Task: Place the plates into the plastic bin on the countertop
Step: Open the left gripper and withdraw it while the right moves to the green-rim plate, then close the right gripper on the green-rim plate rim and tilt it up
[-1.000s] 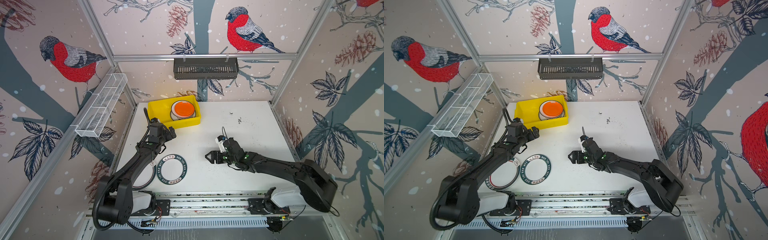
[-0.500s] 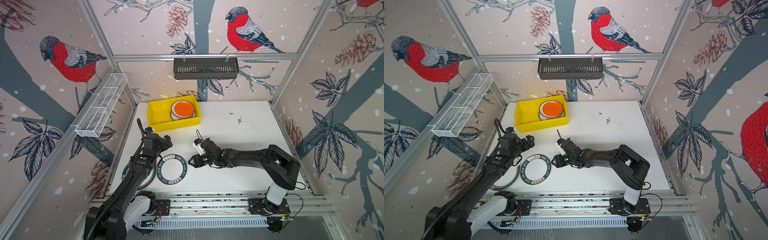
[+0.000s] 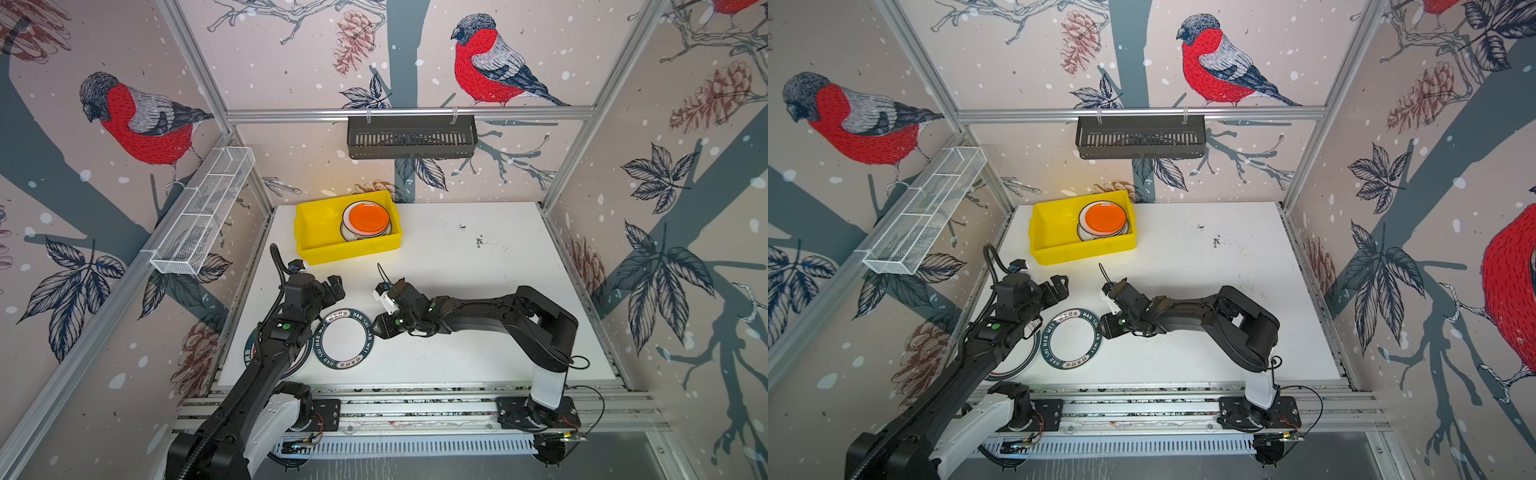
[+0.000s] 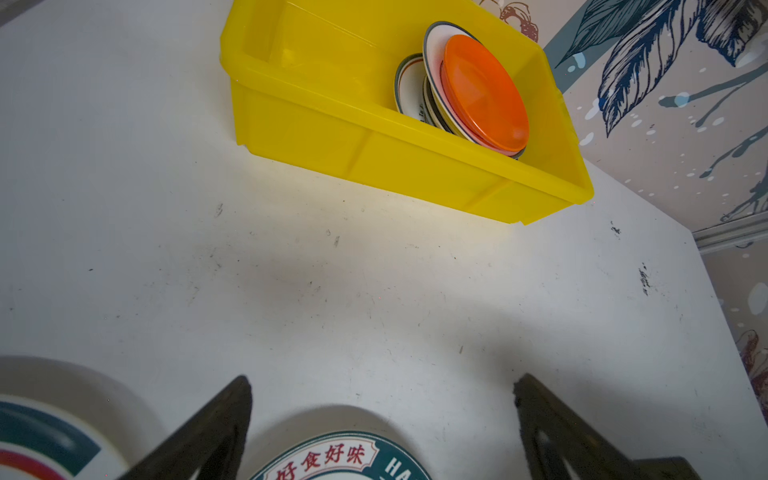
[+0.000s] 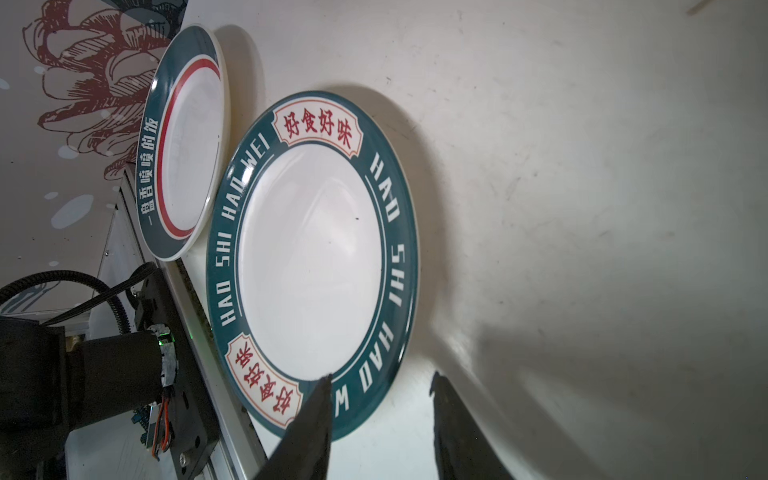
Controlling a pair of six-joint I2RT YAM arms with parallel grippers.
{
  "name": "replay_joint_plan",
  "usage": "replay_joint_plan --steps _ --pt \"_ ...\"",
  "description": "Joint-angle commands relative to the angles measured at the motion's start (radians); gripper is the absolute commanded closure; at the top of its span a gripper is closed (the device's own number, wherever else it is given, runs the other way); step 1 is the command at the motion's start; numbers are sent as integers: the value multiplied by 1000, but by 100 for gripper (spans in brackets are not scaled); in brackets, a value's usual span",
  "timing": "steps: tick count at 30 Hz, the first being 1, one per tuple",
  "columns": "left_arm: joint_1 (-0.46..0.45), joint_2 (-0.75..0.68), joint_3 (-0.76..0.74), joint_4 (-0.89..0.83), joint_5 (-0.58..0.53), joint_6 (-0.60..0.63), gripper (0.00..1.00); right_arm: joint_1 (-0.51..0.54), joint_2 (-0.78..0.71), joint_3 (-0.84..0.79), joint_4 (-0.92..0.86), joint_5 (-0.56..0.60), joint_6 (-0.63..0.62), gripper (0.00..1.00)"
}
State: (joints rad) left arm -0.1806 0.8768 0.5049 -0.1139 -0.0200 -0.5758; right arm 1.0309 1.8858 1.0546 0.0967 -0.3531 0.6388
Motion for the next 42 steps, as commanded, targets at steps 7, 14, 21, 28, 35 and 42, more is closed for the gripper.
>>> replay_joint_plan --steps 7,14,21,28,35,42 --pt "1 -63 -41 35 54 -27 2 17 43 38 -12 -35 6 65" --pt "1 -77 -52 44 77 -34 2 27 59 51 -24 -29 21 66" --pt "1 -98 -58 41 78 -30 2 31 79 62 -31 -26 41 68" --pt "1 -116 -69 41 81 -26 2 35 92 73 -36 -23 53 69" --pt "1 -115 -75 51 87 -27 2 37 114 97 -52 -21 58 77" --pt "1 -116 -75 51 89 -24 2 17 109 81 -47 -1 86 87"
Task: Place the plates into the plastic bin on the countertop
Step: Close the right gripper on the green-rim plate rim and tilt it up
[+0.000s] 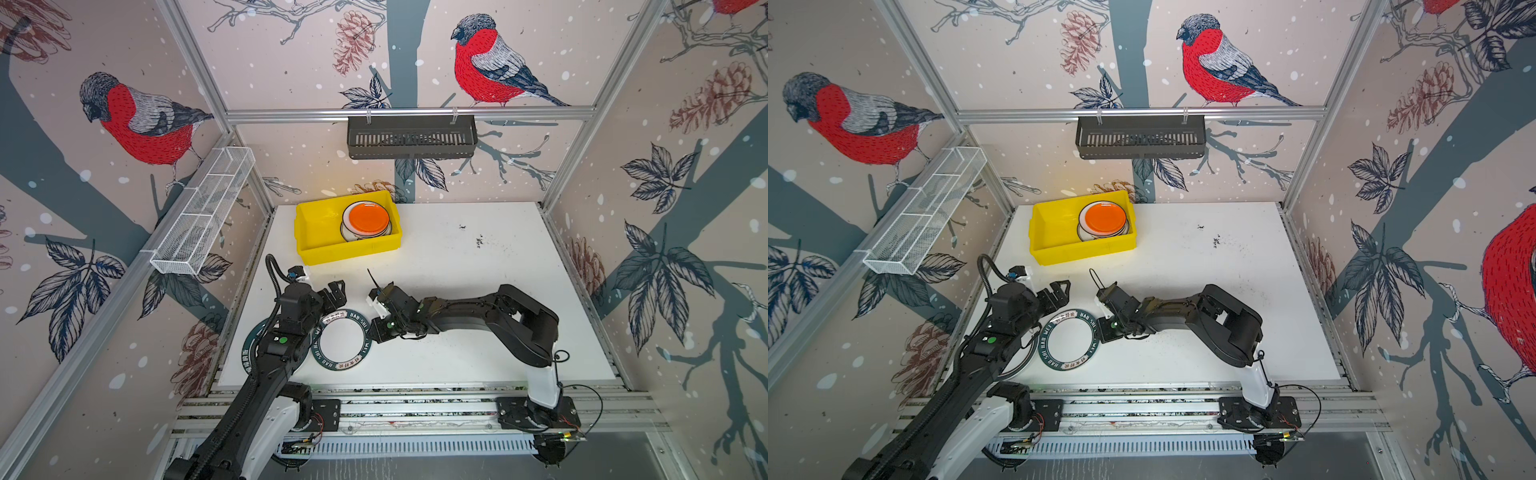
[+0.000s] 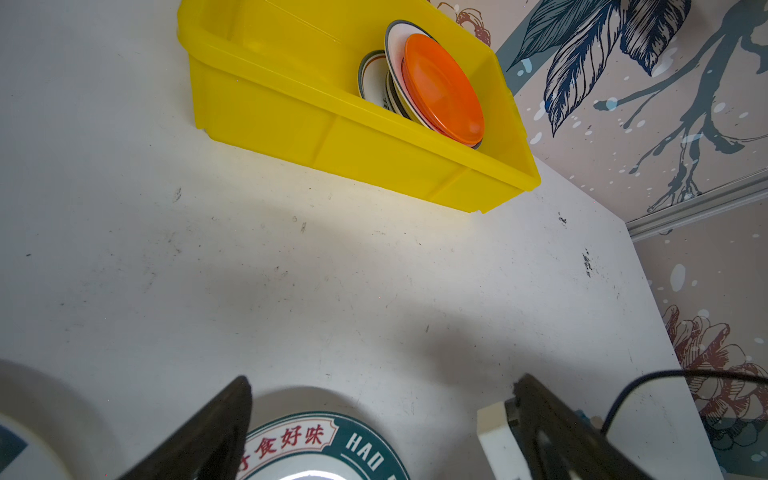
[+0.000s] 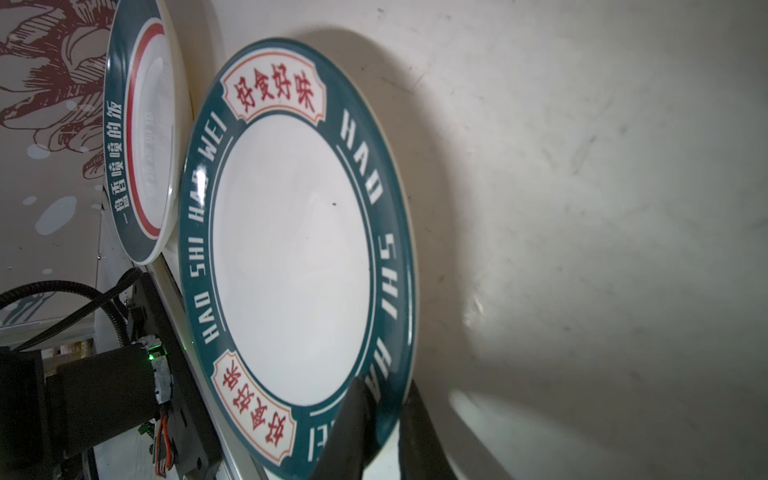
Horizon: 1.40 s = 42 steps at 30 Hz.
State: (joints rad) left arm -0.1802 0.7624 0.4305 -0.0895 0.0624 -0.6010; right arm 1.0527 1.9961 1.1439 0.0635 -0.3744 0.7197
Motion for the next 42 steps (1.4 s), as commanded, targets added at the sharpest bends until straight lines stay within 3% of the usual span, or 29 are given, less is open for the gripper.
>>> replay_joint_plan --steps 1,6,16,24,42 --pt "1 -2 -1 26 7 1 2 -7 -2 -12 -9 22 8 88" --pt "1 -3 -3 22 7 2 2 -17 -17 -31 4 36 21 94" --pt "1 27 11 33 36 18 2 -74 -117 -136 76 54 73 97" --pt "-2 27 16 75 96 53 2 -155 -289 -258 111 86 104 97" --pt "-93 164 10 289 214 -45 5 -394 -739 -552 177 158 220 98"
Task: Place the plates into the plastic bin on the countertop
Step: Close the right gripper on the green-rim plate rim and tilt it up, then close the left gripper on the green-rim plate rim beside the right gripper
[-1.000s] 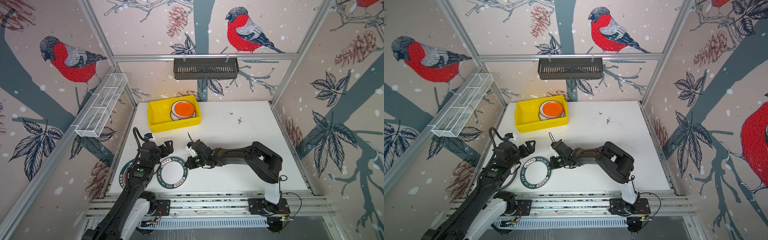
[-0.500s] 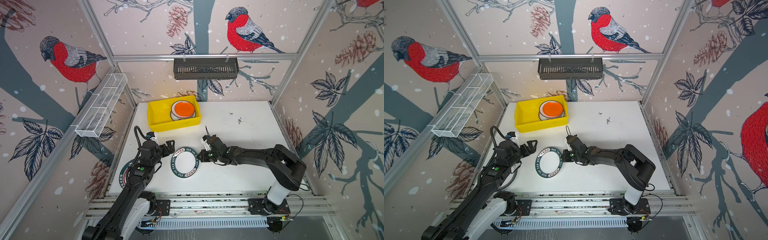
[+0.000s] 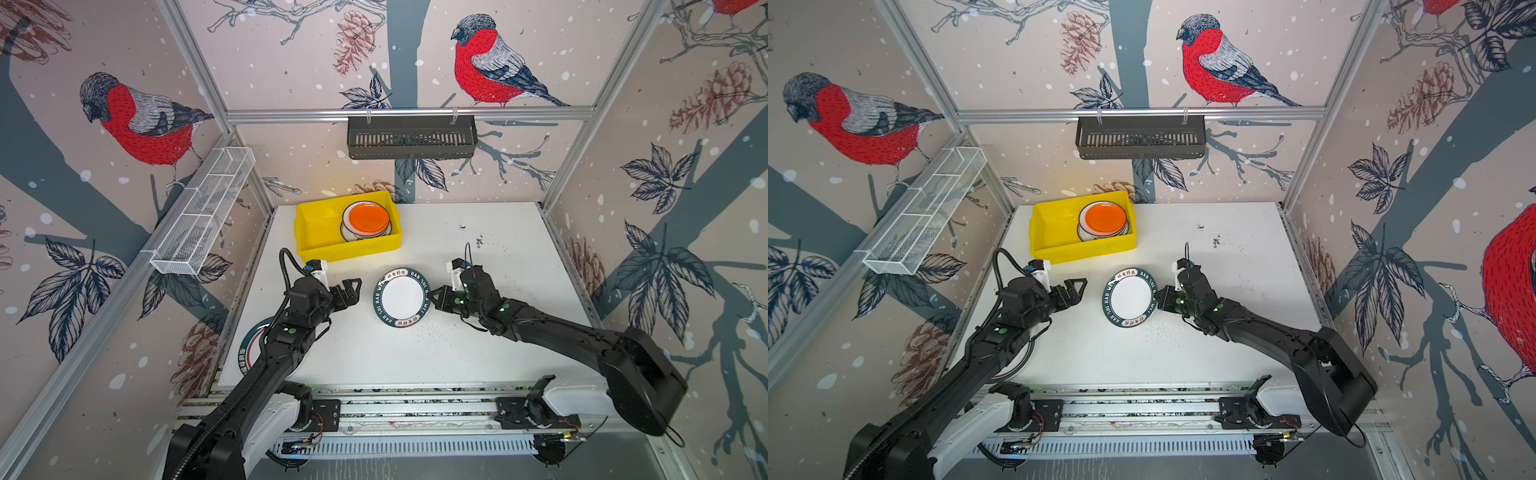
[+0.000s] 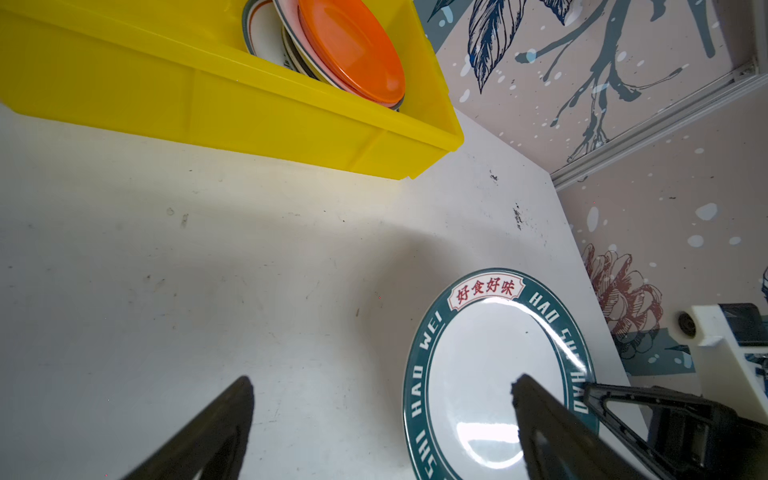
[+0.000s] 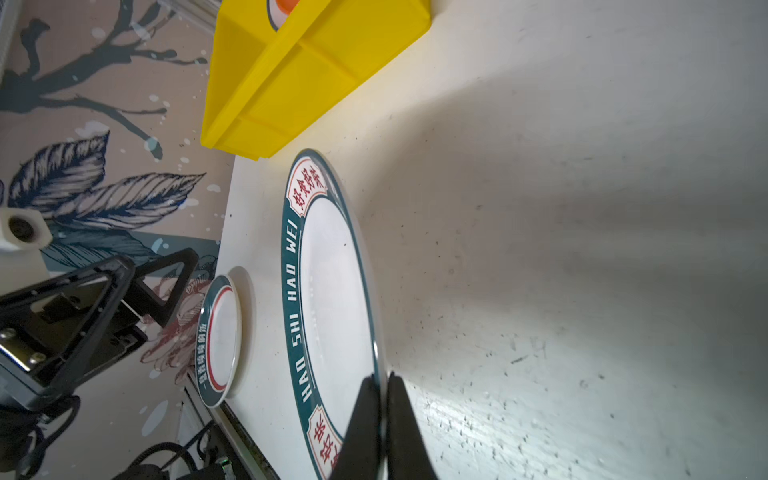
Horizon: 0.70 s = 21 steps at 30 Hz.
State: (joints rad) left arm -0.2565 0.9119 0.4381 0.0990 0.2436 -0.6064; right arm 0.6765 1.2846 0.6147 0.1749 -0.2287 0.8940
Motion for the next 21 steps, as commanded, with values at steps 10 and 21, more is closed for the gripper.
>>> replay_joint_plan --steps 10,21 --pt "-180 127 -14 350 47 -165 16 -101 -181 -52 49 18 47 98" --pt "-253 344 12 676 104 -282 35 -148 -229 -41 51 -21 47 98"
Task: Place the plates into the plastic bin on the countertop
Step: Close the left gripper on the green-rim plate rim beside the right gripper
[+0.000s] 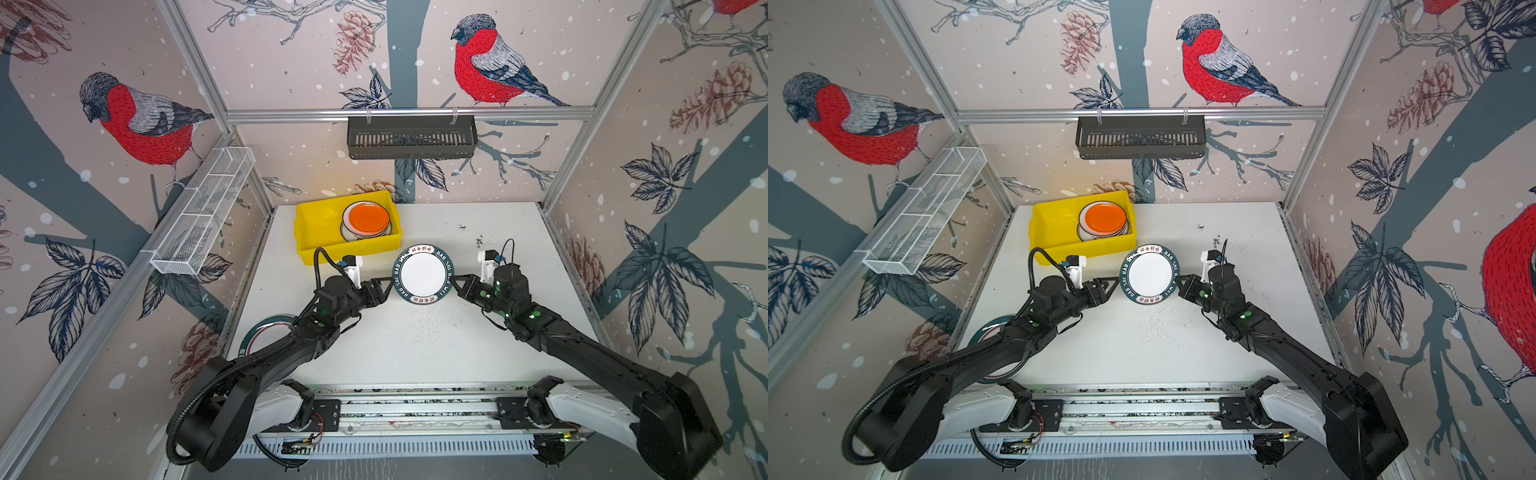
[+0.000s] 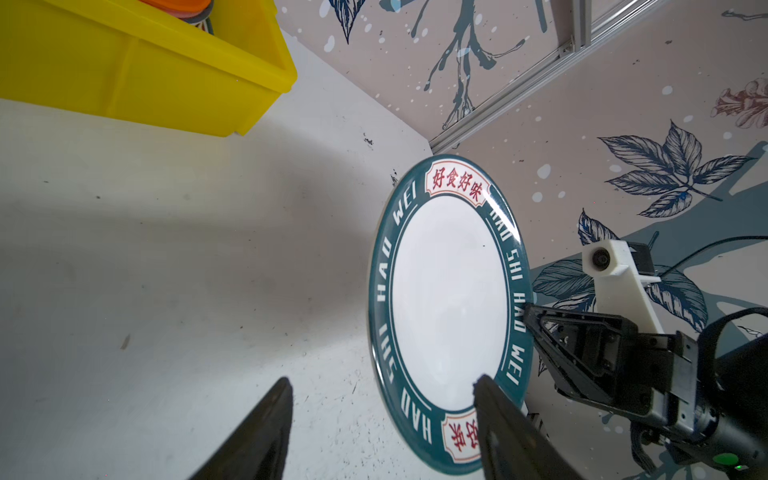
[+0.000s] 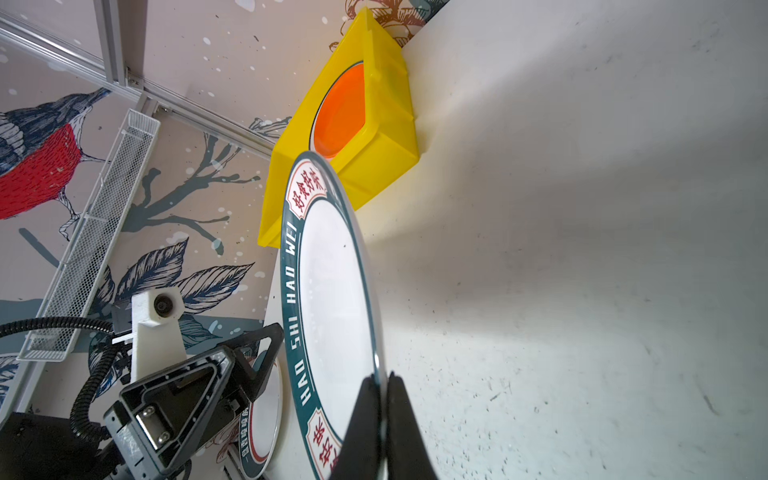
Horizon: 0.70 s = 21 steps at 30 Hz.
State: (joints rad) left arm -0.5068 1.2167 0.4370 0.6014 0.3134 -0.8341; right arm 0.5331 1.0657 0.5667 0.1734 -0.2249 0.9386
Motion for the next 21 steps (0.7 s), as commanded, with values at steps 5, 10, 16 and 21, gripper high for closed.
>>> replay_joint_plan --steps 5,10,16,21 --pt "-18 132 36 291 76 -88 41 -15 -25 1 59 -50 8 98" --pt "-32 184 60 339 86 -104 49 -26 -35 -20 106 -90 35 98" --pt "-44 218 74 369 82 -115 57 -34 -44 -27 132 -113 51 98" --pt "-45 231 81 385 85 -123 76 -38 -41 -25 130 -119 49 98"
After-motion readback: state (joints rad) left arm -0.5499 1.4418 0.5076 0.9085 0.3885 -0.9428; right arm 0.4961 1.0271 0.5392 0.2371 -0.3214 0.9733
